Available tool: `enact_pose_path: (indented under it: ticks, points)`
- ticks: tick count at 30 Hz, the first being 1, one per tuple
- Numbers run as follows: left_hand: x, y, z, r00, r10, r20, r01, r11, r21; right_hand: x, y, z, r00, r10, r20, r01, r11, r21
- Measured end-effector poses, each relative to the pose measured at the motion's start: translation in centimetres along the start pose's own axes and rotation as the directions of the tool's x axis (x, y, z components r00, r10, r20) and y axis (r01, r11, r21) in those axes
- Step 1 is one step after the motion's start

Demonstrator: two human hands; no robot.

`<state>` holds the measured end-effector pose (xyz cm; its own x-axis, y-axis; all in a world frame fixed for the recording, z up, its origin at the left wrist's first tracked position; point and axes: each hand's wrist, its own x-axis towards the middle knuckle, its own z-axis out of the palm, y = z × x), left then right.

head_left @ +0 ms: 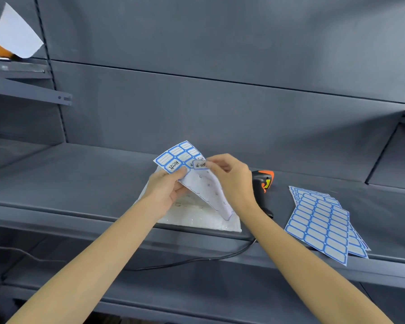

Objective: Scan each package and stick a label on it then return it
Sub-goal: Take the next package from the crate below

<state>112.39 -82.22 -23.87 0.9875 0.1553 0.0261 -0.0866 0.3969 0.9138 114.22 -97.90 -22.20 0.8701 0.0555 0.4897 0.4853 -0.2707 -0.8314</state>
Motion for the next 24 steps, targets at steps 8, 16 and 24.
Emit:
enact_pose_path:
  ticks: [8,16,24]
  points:
    - [1.1,3.7,-5.4,0.999,-0.033,0.015,0.035,0.992,-0.118,2.8,1.8,-3.4,0.956,0.278,-0.097,-0.276,0.96,0.04]
    - [1.0,4.0,-9.1,0.984,-0.162,-0.07,0.156,0.984,-0.082,2.9,2.5,-2.3,0.893,0.392,0.22,-0.35,0.914,-0.208]
    - [1.2,3.8,-9.7,0.977,-0.178,-0.118,0.171,0.983,-0.067,2.3,2.7,-1.3,0.844,0.403,0.355,-0.283,0.896,-0.343]
